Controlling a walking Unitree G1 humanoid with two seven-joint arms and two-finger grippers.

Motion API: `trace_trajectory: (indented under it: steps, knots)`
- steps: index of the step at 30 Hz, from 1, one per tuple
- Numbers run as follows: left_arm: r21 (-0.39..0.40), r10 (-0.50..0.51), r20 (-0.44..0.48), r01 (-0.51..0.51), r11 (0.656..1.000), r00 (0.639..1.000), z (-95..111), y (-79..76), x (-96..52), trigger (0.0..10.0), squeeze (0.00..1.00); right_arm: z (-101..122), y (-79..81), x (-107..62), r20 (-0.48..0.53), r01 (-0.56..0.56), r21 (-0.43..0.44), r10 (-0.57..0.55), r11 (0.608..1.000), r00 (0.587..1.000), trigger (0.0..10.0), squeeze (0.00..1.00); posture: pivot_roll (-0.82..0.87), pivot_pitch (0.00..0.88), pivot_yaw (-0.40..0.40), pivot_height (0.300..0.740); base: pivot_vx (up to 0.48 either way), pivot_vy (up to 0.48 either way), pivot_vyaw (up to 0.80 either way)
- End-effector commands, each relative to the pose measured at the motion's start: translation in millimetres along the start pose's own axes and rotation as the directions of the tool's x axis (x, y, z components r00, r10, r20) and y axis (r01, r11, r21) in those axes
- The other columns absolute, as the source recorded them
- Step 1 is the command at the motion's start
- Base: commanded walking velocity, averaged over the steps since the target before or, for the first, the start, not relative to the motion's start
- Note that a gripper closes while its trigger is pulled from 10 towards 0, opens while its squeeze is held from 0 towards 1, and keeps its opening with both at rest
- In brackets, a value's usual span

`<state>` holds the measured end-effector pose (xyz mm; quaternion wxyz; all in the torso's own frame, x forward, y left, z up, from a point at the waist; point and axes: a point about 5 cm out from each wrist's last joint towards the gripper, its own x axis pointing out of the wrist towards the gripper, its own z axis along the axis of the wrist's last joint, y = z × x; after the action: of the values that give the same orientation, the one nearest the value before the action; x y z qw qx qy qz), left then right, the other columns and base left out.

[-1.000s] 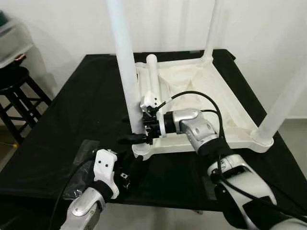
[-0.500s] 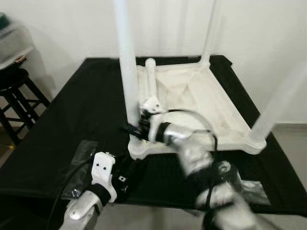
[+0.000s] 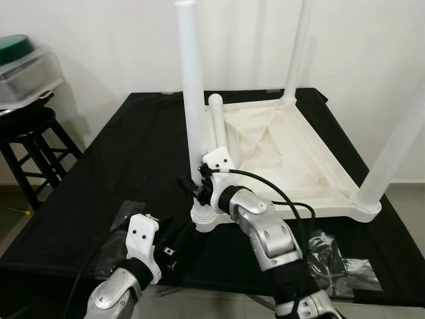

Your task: Building children table

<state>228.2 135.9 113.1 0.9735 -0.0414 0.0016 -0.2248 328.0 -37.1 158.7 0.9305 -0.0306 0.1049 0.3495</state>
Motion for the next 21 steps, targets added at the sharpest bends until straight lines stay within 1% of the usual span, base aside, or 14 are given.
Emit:
trace_trajectory:
  steps: [1, 3, 4, 6, 7, 8, 9, 10, 12, 15, 16, 17, 18, 21]
  knots:
    - [0.001, 0.003, -0.022, -0.003, 1.0, 1.0, -2.8, 2.6, -1.0, 10.0, 0.0, 9.4, -2.0, 2.0, 0.008, -0.028, -0.001, 0.028, 1.0, 1.0, 10.0, 1.0, -0.02, 0.069, 0.051, 0.74, 0.0, 0.0, 0.0]
    - [0.0, 0.003, -0.022, -0.003, 1.0, 1.0, -2.8, 2.6, -0.9, 10.0, 0.0, 14.8, -4.0, 3.5, 0.027, -0.059, -0.004, 0.059, 0.998, 0.998, 10.0, 1.0, -0.02, 0.069, 0.051, 0.74, 0.0, 0.0, 0.0]
    - [-0.001, 0.002, -0.022, -0.002, 1.0, 1.0, -3.0, 2.4, -0.2, 10.0, 0.0, 24.8, -3.7, 5.0, 0.063, -0.174, -0.039, 0.176, 0.984, 0.982, 10.0, 1.0, -0.02, 0.063, 0.049, 0.74, 0.0, 0.0, 0.0]
    - [-0.001, 0.003, -0.021, -0.003, 1.0, 1.0, -3.3, 2.3, 1.1, 10.0, 0.0, 44.2, -3.7, 2.9, 0.099, -0.426, -0.126, 0.438, 0.896, 0.893, 10.0, 1.0, -0.01, 0.057, 0.046, 0.74, 0.0, 0.0, 0.0]
    - [-0.001, 0.003, -0.02, -0.003, 1.0, 1.0, -3.5, 2.2, 1.5, 10.0, 0.0, 49.7, -4.5, 1.3, 0.095, -0.492, -0.172, 0.512, 0.853, 0.854, 10.0, 0.86, -0.01, 0.057, 0.046, 0.74, 0.0, 0.0, 0.0]
    - [0.0, 0.003, -0.02, -0.003, 1.0, 1.0, -3.5, 2.1, 1.7, 10.0, 0.0, 52.1, -5.3, 0.5, 0.088, -0.518, -0.196, 0.541, 0.833, 0.836, 10.0, 0.86, -0.01, 0.057, 0.046, 0.74, 0.0, 0.0, 0.0]
    - [0.0, 0.003, -0.02, -0.003, 1.0, 1.0, -3.5, 2.1, 1.7, 10.0, 0.0, 52.1, -5.3, 0.5, 0.088, -0.518, -0.196, 0.541, 0.833, 0.836, 10.0, 0.86, -0.01, 0.057, 0.046, 0.74, 0.0, 0.0, 0.0]
    - [0.0, 0.004, -0.02, -0.004, 1.0, 1.0, -3.6, 2.0, 1.7, 10.0, 0.0, 51.5, -3.6, -0.2, 0.05, -0.592, -0.23, 0.617, 0.772, 0.785, 10.0, 0.0, -0.01, 0.053, 0.043, 0.74, 0.0, 0.0, 0.0]
    - [0.0, 0.004, -0.02, -0.004, 1.0, 1.0, -4.0, 1.8, 1.9, 10.0, 0.0, 45.3, -2.8, 1.3, -0.034, -0.695, -0.226, 0.708, 0.682, 0.705, 10.0, 0.0, 0.0, 0.05, 0.041, 0.74, 0.0, 0.0, 0.0]
    - [0.001, 0.005, -0.021, -0.005, 1.0, 1.0, -4.3, 1.5, 2.0, 10.0, 0.0, 39.6, -4.0, 6.5, -0.08, -0.712, -0.218, 0.715, 0.667, 0.695, 10.0, 0.0, 0.01, 0.049, 0.039, 0.74, 0.0, 0.0, 0.0]
    - [0.002, 0.005, -0.021, -0.005, 1.0, 1.0, -4.4, 1.5, 2.0, 10.0, 0.0, 38.3, -4.7, 9.9, -0.081, -0.708, -0.202, 0.709, 0.677, 0.701, 4.6, 0.0, 0.01, 0.049, 0.038, 0.74, 0.0, 0.0, 0.0]
    - [0.002, 0.005, -0.021, -0.005, 1.0, 1.0, -4.4, 1.5, 2.0, 10.0, 0.0, 38.3, -4.7, 9.9, -0.081, -0.708, -0.202, 0.709, 0.677, 0.701, 4.6, 0.0, 0.01, 0.049, 0.038, 0.74, 0.0, 0.0, 0.0]
    - [0.003, 0.006, -0.021, -0.006, 1.0, 1.0, -4.4, 1.4, 2.0, 10.0, 0.0, 37.5, -5.1, 12.1, -0.081, -0.706, -0.189, 0.706, 0.683, 0.704, 0.0, 0.0, 0.01, 0.049, 0.038, 0.74, 0.0, 0.0, 0.0]
    - [0.003, 0.007, -0.02, -0.007, 1.0, 1.0, -4.4, 1.2, 2.0, 10.0, 0.0, 32.6, -8.4, 14.8, -0.086, -0.703, -0.172, 0.701, 0.69, 0.708, 0.0, 0.0, 0.01, 0.048, 0.039, 0.74, 0.0, 0.0, 0.0]
